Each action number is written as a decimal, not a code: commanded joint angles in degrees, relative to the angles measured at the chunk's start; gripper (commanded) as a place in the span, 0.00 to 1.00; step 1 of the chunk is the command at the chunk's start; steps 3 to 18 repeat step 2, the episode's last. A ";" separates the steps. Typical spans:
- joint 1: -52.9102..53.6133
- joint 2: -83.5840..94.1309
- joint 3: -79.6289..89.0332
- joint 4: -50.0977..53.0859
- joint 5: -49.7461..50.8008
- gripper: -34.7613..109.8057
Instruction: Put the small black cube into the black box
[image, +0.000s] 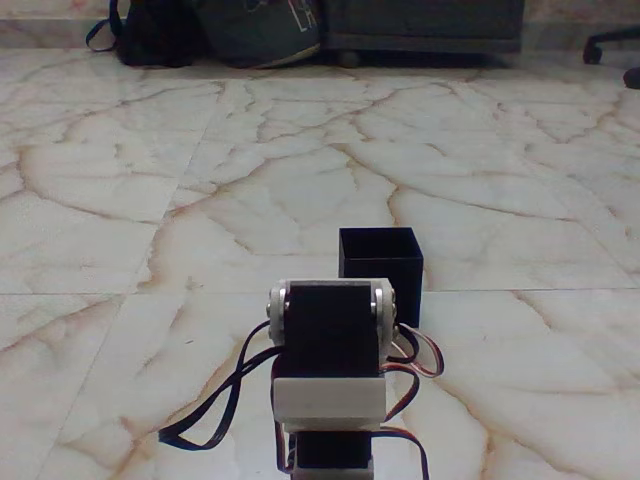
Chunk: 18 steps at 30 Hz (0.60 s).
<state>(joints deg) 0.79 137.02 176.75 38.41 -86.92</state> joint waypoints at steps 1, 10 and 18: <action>0.18 0.18 -0.18 0.26 -0.53 0.27; 0.18 0.18 -0.18 0.26 -0.53 0.27; 0.18 0.18 -0.18 0.26 -0.53 0.27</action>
